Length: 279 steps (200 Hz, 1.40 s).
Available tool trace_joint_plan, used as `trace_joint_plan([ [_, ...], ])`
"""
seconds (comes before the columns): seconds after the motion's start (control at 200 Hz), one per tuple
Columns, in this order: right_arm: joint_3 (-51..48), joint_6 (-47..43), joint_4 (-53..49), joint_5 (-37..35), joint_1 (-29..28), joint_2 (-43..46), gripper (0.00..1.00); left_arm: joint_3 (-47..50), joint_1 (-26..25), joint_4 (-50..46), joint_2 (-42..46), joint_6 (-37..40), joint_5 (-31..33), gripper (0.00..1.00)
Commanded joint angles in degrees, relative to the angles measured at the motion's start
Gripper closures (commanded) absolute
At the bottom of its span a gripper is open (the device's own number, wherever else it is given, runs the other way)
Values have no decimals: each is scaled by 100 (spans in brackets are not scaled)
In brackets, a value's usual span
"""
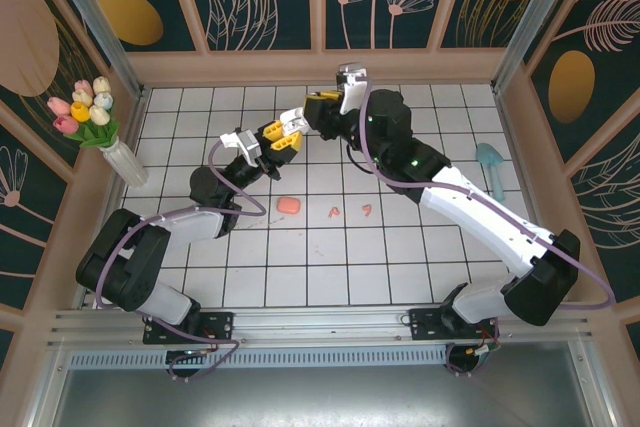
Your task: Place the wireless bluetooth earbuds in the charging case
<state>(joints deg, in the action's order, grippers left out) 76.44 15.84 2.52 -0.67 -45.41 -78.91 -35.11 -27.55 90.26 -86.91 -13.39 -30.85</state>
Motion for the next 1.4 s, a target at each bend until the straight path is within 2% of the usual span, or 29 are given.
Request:
trace_joint_plan([
  [0.0,-115,143,301,172,23,-27,69,-126,-40,354,-10,-93,65,100],
  [1.391,-376,350,337,392,-21,-23,71,-189,-40,358,-45,-120,62,100],
])
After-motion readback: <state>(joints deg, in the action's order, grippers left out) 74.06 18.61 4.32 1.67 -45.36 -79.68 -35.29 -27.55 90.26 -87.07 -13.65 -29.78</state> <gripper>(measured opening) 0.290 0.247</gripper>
